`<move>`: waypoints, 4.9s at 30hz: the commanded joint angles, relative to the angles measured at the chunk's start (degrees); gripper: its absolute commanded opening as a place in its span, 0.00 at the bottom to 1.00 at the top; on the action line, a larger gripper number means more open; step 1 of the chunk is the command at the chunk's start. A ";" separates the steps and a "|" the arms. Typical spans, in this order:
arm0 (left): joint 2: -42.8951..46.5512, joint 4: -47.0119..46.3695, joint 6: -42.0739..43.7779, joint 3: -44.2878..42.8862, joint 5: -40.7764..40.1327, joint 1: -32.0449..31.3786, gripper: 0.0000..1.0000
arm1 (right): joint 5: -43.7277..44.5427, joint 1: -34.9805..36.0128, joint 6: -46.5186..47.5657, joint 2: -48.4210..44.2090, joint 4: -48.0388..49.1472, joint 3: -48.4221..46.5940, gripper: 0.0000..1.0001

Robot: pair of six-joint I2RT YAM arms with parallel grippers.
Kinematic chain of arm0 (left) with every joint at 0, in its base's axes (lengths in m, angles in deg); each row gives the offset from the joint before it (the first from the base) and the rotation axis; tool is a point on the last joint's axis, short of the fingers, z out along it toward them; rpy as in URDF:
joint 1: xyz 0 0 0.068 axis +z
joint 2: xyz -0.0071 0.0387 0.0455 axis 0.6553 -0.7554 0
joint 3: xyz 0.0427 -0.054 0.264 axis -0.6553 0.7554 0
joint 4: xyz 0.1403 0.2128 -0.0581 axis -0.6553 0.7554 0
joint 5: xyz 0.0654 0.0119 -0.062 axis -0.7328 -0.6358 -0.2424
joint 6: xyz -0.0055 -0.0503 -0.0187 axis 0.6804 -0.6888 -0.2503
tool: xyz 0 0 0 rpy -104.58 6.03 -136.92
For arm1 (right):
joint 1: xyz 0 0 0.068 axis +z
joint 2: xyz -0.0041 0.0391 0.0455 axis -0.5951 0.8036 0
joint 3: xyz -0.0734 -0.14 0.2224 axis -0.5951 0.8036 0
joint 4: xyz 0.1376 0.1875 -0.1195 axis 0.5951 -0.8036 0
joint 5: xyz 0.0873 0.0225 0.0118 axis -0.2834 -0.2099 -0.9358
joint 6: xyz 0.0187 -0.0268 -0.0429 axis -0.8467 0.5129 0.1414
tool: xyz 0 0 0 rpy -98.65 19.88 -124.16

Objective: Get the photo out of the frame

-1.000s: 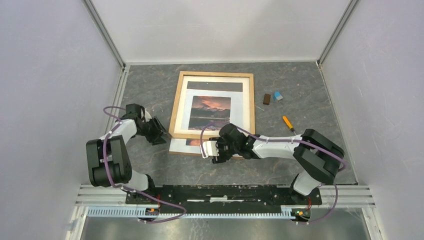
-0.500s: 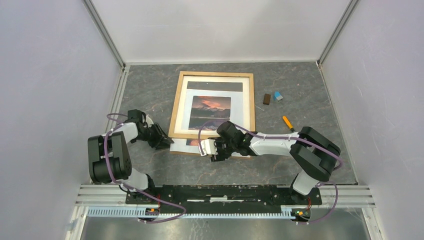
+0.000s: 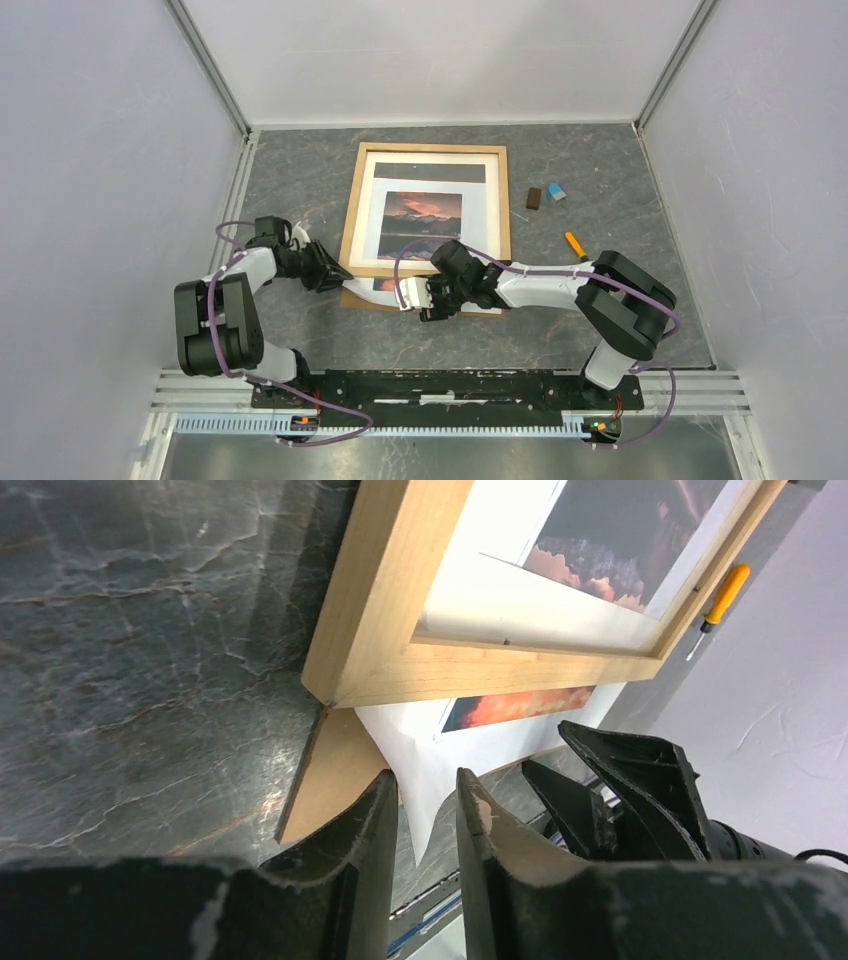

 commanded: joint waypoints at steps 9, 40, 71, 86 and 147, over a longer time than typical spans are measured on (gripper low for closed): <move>-3.00 -3.80 -1.72 1.37 0.41 -1.13 0.38 | 2.55 -0.11 0.74 3.62 -6.92 1.05 0.56; 5.06 -1.75 -23.67 -0.66 15.18 -0.97 0.02 | 8.94 0.30 -3.74 -12.26 -2.11 6.30 0.69; 8.01 6.79 -9.66 -19.06 5.89 1.69 1.00 | -2.41 0.05 -2.62 -16.65 -31.22 -12.65 0.00; 2.41 7.67 -6.32 -22.45 -3.17 1.79 1.00 | 0.59 -2.86 -2.18 -18.98 -47.83 -38.28 0.00; 1.29 8.06 -5.77 -22.82 -7.76 8.48 1.00 | 4.99 -17.63 17.63 -4.62 16.41 -12.13 0.00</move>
